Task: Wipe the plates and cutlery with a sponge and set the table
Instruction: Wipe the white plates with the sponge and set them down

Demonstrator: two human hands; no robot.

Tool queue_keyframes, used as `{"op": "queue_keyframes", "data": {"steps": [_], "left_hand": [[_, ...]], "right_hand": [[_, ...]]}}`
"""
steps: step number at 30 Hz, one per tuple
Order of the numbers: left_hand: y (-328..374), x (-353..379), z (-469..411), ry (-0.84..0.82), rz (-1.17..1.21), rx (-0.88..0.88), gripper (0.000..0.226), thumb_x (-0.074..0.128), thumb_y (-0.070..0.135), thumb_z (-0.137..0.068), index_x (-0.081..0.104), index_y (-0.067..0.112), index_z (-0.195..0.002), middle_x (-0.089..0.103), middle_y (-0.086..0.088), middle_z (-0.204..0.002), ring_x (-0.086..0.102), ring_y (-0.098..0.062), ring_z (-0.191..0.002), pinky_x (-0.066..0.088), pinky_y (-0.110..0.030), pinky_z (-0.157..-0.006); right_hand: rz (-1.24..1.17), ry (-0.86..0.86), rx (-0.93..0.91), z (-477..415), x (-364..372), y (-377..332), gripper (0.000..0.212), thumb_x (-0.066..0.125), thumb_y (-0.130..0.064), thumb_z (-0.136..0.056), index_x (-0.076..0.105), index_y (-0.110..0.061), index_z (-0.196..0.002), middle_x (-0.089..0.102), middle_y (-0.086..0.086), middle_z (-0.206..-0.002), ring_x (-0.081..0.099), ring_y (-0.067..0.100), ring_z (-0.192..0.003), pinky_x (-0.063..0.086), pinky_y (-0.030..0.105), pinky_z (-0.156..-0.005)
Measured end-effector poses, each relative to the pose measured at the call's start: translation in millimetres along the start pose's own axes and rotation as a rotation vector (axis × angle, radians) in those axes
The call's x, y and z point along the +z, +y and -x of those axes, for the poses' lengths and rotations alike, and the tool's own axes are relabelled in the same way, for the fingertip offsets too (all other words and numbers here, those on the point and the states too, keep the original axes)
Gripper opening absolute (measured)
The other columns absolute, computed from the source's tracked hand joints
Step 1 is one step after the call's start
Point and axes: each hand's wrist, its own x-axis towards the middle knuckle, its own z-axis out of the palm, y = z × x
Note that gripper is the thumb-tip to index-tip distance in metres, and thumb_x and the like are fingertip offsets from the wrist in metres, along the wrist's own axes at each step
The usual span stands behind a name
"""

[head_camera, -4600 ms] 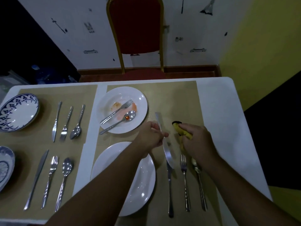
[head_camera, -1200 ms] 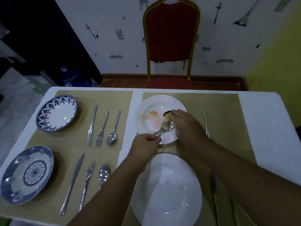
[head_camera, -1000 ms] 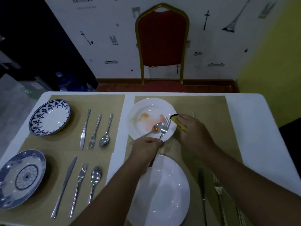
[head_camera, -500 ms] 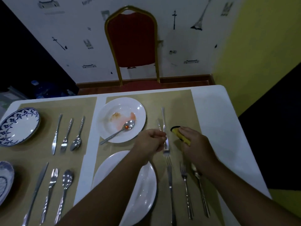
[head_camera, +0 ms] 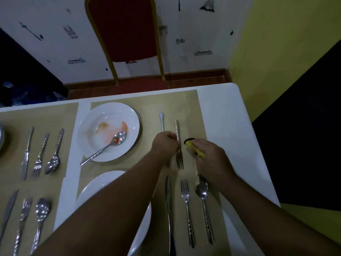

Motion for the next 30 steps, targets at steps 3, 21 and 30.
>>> {"op": "queue_keyframes", "data": {"steps": [3, 21, 30], "left_hand": [[-0.2, 2.3, -2.1, 0.06, -0.189, 0.122, 0.026, 0.069, 0.017, -0.091, 0.071, 0.01, -0.116, 0.074, -0.002, -0.106, 0.069, -0.015, -0.091, 0.053, -0.026, -0.089], [-49.1, 12.8, 24.1, 0.038, -0.789, 0.54, 0.065, 0.047, 0.046, -0.096, 0.041, 0.014, -0.152, 0.045, -0.006, -0.156, 0.038, -0.029, -0.145, 0.043, -0.046, -0.111], [-47.4, -40.1, 61.8, 0.188, -0.702, 0.566, 0.054, 0.049, 0.038, -0.101, 0.048, 0.013, -0.149, 0.048, -0.007, -0.154, 0.039, -0.028, -0.146, 0.03, -0.039, -0.118]], "right_hand": [[0.031, -0.009, 0.018, -10.1, 2.8, 10.5, 0.053, 0.062, 0.003, -0.077, 0.06, -0.014, -0.128, 0.058, 0.002, -0.132, 0.053, 0.019, -0.12, 0.032, 0.017, -0.098], [0.161, -0.075, 0.008, -10.9, 9.0, 16.1, 0.057, 0.062, 0.0, -0.08, 0.051, -0.011, -0.135, 0.05, 0.006, -0.139, 0.043, 0.025, -0.128, 0.037, 0.035, -0.107], [0.187, -0.004, -0.134, -15.0, 11.8, -42.0, 0.057, 0.064, 0.004, -0.075, 0.055, -0.009, -0.13, 0.054, 0.007, -0.134, 0.045, 0.024, -0.125, 0.031, 0.023, -0.1]]}}
